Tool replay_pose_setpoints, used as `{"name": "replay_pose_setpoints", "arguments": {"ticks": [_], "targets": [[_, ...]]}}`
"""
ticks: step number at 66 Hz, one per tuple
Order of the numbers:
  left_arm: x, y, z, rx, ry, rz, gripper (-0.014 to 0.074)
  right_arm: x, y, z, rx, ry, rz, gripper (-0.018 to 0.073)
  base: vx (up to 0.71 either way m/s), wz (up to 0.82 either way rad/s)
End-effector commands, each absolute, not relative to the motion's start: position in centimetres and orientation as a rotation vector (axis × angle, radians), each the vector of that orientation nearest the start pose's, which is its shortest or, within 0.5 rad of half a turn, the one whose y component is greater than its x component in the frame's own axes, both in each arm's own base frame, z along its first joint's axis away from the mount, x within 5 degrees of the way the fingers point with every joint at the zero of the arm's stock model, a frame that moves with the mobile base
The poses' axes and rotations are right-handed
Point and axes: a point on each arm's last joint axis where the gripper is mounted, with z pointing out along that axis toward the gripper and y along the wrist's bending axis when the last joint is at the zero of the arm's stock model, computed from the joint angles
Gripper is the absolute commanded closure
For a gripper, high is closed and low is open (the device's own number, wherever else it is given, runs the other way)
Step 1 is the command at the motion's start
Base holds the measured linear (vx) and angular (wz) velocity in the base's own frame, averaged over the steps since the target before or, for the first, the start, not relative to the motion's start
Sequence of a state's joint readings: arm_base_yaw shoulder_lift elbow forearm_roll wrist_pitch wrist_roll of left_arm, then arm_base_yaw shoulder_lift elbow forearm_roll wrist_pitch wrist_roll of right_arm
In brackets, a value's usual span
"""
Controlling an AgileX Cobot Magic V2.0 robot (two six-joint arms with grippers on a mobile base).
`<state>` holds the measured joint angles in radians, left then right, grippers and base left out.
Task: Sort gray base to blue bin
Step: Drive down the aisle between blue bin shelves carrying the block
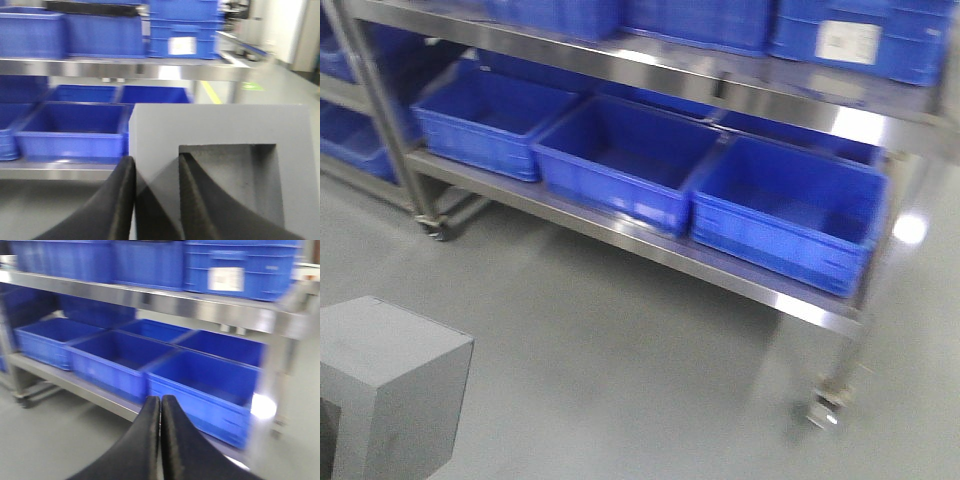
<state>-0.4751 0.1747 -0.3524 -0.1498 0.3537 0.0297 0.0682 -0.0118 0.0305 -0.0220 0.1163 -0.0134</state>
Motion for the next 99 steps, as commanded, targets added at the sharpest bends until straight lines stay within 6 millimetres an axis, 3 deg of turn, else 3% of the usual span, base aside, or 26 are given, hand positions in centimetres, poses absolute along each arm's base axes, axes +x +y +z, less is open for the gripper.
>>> {"name": "replay_pose_setpoints", "arguments": {"ticks": [1,50,99], "targets": [[4.68,-2.85,30.72,0.297,1.528,-0.522,0.0602,5.64,0.35,19.59,-0.088,1.541,0.008,0.0568,0.35,0.76],[4.68,-2.85,30.72,0.297,1.528,-0.522,0.0602,5.64,0.35,19.59,-0.088,1.541,0.008,0.0568,0.31,0.76],[4.68,-2.85,30.72,0.297,1.528,-0.522,0.0602,5.64,0.35,19.59,-0.088,1.541,0.008,0.0568,0.32,0.48]]}}
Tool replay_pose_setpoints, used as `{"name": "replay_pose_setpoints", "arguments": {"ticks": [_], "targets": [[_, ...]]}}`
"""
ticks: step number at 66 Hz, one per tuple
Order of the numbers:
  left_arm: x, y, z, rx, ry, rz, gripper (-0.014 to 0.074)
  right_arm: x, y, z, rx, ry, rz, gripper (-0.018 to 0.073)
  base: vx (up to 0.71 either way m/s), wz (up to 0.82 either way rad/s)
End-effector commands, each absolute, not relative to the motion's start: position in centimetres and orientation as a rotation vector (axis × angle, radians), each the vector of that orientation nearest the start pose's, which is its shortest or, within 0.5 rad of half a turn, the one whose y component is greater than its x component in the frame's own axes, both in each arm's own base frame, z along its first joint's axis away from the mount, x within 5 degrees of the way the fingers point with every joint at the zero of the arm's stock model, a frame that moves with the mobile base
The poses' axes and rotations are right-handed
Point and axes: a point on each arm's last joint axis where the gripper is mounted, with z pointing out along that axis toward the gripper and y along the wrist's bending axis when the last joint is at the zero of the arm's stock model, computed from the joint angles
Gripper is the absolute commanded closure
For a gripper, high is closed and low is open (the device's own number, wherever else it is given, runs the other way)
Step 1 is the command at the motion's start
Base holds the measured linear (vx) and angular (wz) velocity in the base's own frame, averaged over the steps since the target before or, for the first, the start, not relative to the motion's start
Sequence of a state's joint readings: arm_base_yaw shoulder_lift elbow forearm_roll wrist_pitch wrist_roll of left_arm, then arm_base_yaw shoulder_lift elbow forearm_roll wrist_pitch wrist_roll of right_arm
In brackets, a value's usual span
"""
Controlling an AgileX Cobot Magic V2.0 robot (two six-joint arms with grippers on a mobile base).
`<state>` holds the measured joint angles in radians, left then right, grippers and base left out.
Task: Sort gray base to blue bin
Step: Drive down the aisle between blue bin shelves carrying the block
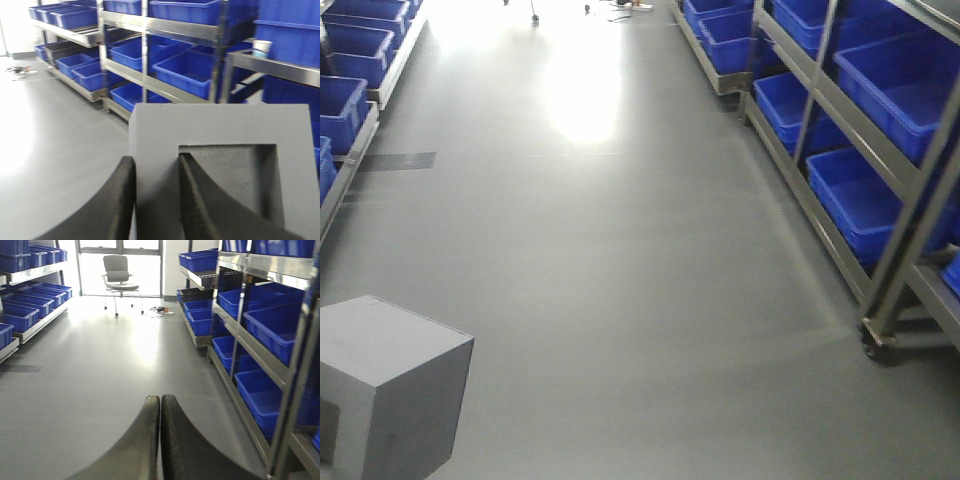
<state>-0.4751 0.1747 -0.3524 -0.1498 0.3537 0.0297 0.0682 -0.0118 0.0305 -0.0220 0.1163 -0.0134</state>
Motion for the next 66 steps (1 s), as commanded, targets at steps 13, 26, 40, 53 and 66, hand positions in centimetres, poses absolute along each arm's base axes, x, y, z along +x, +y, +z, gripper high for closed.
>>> {"name": "replay_pose_setpoints", "arguments": {"ticks": [13,26,40,53,66], "targets": [[4.68,-2.85,30.72,0.297,1.528,-0.522,0.0602,5.64,0.35,19.59,-0.088,1.541,0.008,0.0568,0.38,0.23],[4.68,-2.85,30.72,0.297,1.528,-0.522,0.0602,5.64,0.35,19.59,-0.088,1.541,0.008,0.0568,0.42,0.09],[4.68,-2.85,30.72,0.297,1.528,-0.522,0.0602,5.64,0.35,19.59,-0.088,1.541,0.008,0.0568,0.45,0.03],[4.68,-2.85,30.72,0.297,1.528,-0.522,0.0602,5.64,0.35,19.59,-0.088,1.541,0.008,0.0568,0.47,0.01],[4.68,-2.85,30.72,0.297,1.528,-0.522,0.0602,5.64,0.35,19.59,-0.088,1.541,0.008,0.0568,0.48,0.04]]}}
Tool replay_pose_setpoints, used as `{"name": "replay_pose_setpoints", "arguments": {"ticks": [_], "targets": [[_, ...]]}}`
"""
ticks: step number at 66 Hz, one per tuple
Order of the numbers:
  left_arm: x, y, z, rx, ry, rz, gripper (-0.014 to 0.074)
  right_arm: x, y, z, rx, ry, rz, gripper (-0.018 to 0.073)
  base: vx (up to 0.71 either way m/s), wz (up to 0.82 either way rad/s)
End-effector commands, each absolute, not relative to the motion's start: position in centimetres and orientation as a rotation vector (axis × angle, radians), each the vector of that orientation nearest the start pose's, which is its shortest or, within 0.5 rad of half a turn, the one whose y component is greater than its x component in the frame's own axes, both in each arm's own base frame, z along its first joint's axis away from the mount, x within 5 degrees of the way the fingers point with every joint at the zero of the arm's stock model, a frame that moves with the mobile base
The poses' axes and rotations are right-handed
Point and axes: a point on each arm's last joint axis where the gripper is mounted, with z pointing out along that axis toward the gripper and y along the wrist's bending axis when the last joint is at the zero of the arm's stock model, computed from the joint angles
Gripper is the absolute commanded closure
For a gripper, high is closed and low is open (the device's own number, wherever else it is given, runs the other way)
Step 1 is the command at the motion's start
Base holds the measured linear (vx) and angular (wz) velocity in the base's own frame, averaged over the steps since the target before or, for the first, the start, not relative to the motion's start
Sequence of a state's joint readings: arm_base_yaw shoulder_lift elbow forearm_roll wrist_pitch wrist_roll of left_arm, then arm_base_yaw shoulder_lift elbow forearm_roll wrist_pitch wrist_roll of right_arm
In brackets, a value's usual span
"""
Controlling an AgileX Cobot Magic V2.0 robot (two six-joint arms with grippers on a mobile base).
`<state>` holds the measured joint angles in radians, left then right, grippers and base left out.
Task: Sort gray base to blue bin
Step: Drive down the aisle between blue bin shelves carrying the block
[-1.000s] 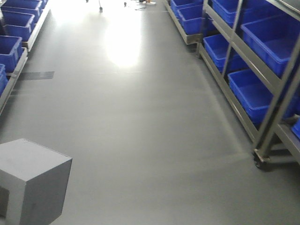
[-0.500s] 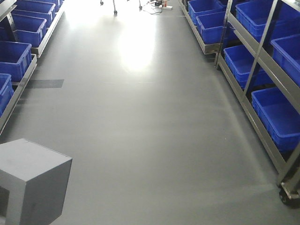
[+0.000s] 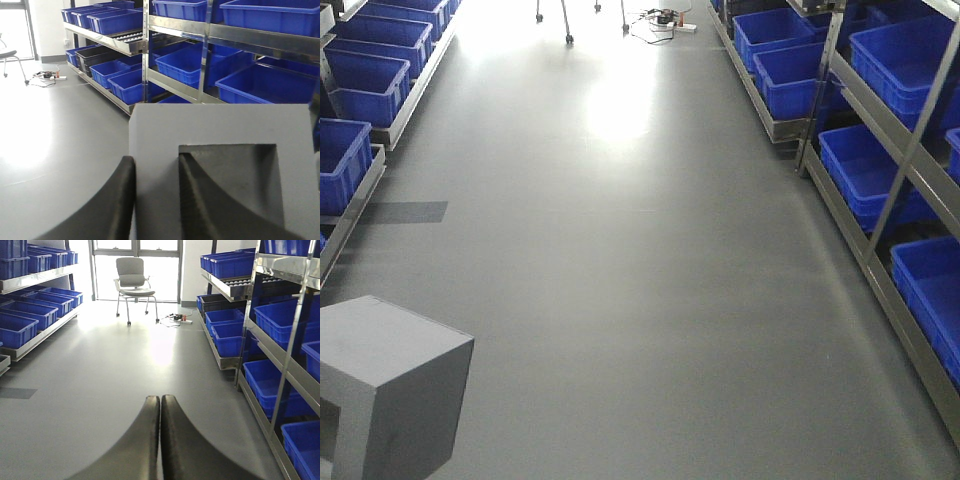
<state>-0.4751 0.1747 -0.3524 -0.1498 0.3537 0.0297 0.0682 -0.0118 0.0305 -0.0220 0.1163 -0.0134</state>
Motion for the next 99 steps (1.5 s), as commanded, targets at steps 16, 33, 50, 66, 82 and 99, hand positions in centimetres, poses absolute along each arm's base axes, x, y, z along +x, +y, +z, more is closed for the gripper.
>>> {"name": "replay_pose_setpoints", "arguments": {"ticks": [16,33,50,66,82,99], "targets": [[4.68,-2.85,30.72,0.297,1.528,-0.522,0.0602,5.64,0.35,19.59,-0.088,1.541,0.008,0.0568,0.48,0.06],[4.68,-2.85,30.72,0.297,1.528,-0.522,0.0602,5.64,0.35,19.59,-0.088,1.541,0.008,0.0568,0.48,0.12],[4.68,-2.85,30.72,0.297,1.528,-0.522,0.0602,5.64,0.35,19.59,-0.088,1.541,0.008,0.0568,0.46,0.11],[4.68,-2.85,30.72,0.297,1.528,-0.522,0.0602,5.64,0.35,19.59,-0.088,1.541,0.008,0.0568,0.44,0.02],[4.68,-2.85,30.72,0.297,1.528,-0.522,0.0602,5.64,0.35,19.59,-0.088,1.541,0.008,0.0568,0.44,-0.04],[4.68,-2.85,30.72,0.297,1.528,-0.522,0.0602,5.64,0.35,19.59,-0.088,1.541,0.008,0.0568,0.45,-0.01]]}}
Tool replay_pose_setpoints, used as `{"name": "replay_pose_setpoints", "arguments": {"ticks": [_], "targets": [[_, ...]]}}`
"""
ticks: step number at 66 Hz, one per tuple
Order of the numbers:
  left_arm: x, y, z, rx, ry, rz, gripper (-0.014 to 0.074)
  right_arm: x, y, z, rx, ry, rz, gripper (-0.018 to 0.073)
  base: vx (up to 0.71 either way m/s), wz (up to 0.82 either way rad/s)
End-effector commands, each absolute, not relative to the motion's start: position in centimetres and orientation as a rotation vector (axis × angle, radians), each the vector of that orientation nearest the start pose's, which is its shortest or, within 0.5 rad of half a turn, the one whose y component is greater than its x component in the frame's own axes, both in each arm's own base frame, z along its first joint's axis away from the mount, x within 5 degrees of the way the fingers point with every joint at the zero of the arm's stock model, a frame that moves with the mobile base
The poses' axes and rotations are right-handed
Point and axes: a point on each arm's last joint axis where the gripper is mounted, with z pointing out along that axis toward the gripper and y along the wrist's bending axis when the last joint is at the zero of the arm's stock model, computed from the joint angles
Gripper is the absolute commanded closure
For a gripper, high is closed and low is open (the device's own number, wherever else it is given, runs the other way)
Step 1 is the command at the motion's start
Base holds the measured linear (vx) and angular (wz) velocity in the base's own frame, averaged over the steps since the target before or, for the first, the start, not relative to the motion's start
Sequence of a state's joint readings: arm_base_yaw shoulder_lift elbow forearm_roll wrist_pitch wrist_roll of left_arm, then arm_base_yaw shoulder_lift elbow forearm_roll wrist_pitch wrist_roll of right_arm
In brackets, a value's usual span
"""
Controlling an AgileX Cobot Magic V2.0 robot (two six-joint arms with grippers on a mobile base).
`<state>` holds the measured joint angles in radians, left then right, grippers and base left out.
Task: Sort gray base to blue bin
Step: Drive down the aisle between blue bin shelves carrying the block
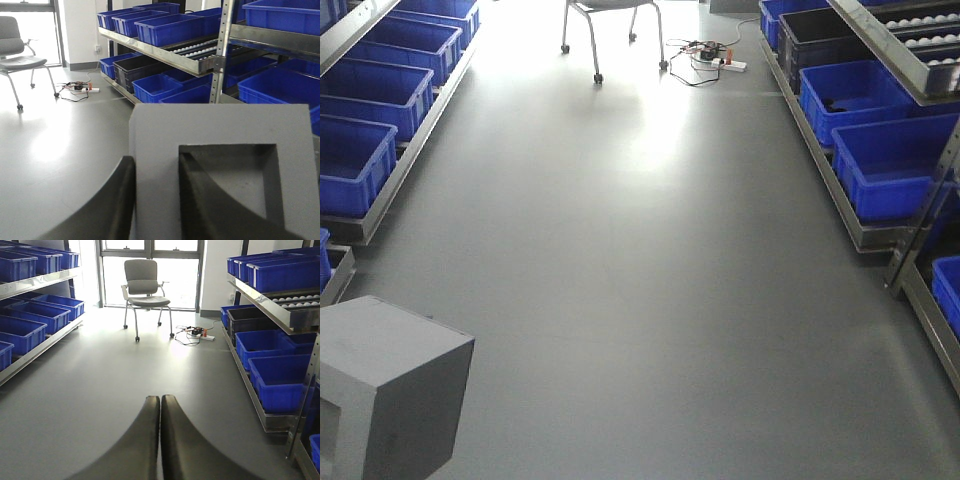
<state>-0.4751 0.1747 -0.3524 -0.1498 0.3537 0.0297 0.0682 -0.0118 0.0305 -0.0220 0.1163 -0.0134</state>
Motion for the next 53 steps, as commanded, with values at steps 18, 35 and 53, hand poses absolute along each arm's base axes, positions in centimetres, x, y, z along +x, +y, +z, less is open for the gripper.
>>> {"name": "replay_pose_setpoints", "arguments": {"ticks": [18,35,53], "targets": [[4.68,-2.85,30.72,0.297,1.528,-0.522,0.0602,5.64,0.35,19.59,-0.088,1.541,0.008,0.0568,0.44,0.06],[4.68,-2.85,30.72,0.297,1.528,-0.522,0.0602,5.64,0.35,19.59,-0.088,1.541,0.008,0.0568,0.41,0.09],[4.68,-2.85,30.72,0.297,1.528,-0.522,0.0602,5.64,0.35,19.59,-0.088,1.541,0.008,0.0568,0.38,0.07]]}}
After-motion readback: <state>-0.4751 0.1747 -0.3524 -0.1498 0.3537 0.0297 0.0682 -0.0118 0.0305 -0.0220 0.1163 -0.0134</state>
